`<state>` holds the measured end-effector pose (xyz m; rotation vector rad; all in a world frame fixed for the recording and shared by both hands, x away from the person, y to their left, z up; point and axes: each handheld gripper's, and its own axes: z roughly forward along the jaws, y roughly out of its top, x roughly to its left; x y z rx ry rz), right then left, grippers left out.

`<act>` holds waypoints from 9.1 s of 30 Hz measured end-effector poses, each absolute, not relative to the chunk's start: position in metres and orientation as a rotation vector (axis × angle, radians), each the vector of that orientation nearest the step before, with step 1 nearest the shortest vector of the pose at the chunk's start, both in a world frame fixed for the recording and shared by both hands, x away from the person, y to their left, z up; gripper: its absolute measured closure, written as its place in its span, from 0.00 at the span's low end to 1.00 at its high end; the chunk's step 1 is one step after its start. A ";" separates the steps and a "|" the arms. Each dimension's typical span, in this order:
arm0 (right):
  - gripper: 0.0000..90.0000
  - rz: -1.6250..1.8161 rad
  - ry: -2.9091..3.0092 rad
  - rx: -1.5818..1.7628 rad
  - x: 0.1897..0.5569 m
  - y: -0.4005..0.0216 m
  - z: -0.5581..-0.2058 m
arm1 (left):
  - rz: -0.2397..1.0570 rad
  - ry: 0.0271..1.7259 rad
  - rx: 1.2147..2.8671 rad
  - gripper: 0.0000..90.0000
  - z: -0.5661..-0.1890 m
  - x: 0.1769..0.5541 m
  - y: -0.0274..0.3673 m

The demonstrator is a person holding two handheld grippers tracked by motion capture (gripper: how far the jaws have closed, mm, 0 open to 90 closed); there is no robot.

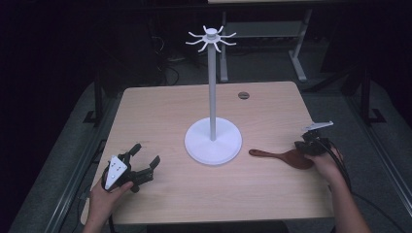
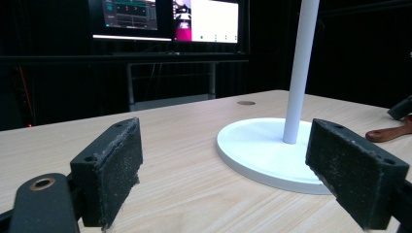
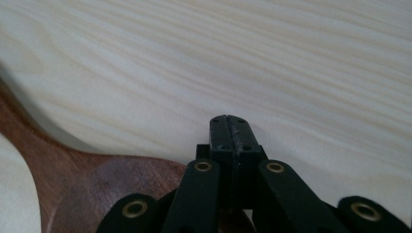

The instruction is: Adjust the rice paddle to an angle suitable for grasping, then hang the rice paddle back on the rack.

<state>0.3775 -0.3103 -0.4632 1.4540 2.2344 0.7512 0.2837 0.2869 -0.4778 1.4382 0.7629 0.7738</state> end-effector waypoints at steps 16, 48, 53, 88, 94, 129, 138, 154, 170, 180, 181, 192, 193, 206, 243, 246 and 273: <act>1.00 0.765 2.269 1.418 0.342 -0.314 -0.462 | 0.775 0.761 1.436 0.14 -0.478 0.283 0.287; 1.00 0.844 2.395 1.323 0.282 -0.301 -0.460 | 0.782 0.755 1.441 0.14 -0.478 0.283 0.287; 1.00 0.835 2.415 1.303 0.281 -0.298 -0.459 | 0.782 0.756 1.439 0.14 -0.478 0.283 0.287; 0.67 0.807 2.543 1.344 0.325 -0.264 -0.409 | 0.777 0.767 1.436 0.14 -0.478 0.283 0.287; 0.67 0.772 2.586 1.338 0.334 -0.253 -0.407 | 0.779 0.763 1.439 0.14 -0.478 0.284 0.287; 0.78 0.355 2.819 1.306 0.370 -0.189 -0.432 | 0.777 0.758 1.440 0.14 -0.478 0.283 0.286; 0.82 0.308 2.805 1.293 0.370 -0.186 -0.437 | 0.776 0.759 1.442 0.14 -0.478 0.283 0.287; 0.86 0.406 2.763 1.334 0.369 -0.196 -0.435 | 0.775 0.758 1.439 0.14 -0.478 0.283 0.287; 0.87 0.786 2.625 1.357 0.357 -0.224 -0.423 | 0.775 0.758 1.443 0.14 -0.478 0.283 0.287; 0.87 1.029 2.504 1.309 0.350 -0.236 -0.416 | 0.773 0.760 1.439 0.14 -0.478 0.284 0.287; 0.87 1.054 2.492 1.299 0.350 -0.238 -0.415 | 0.773 0.760 1.439 0.14 -0.478 0.284 0.287; 0.87 1.331 2.319 1.205 0.345 -0.255 -0.408 | 0.771 0.764 1.438 0.14 -0.478 0.284 0.287; 0.87 1.331 2.319 1.205 0.345 -0.255 -0.408 | 0.771 0.764 1.438 0.14 -0.478 0.284 0.287; 0.87 1.491 2.179 1.113 0.338 -0.263 -0.397 | 0.772 0.761 1.439 0.14 -0.478 0.284 0.287; 0.87 1.639 2.045 0.836 0.348 -0.228 -0.298 | 0.778 0.757 1.440 0.14 -0.478 0.284 0.287; 0.87 1.640 2.045 0.825 0.349 -0.224 -0.293 | 0.779 0.756 1.441 0.14 -0.478 0.284 0.287; 0.87 1.667 2.044 0.698 0.367 -0.189 -0.235 | 0.778 0.756 1.437 0.14 -0.478 0.284 0.286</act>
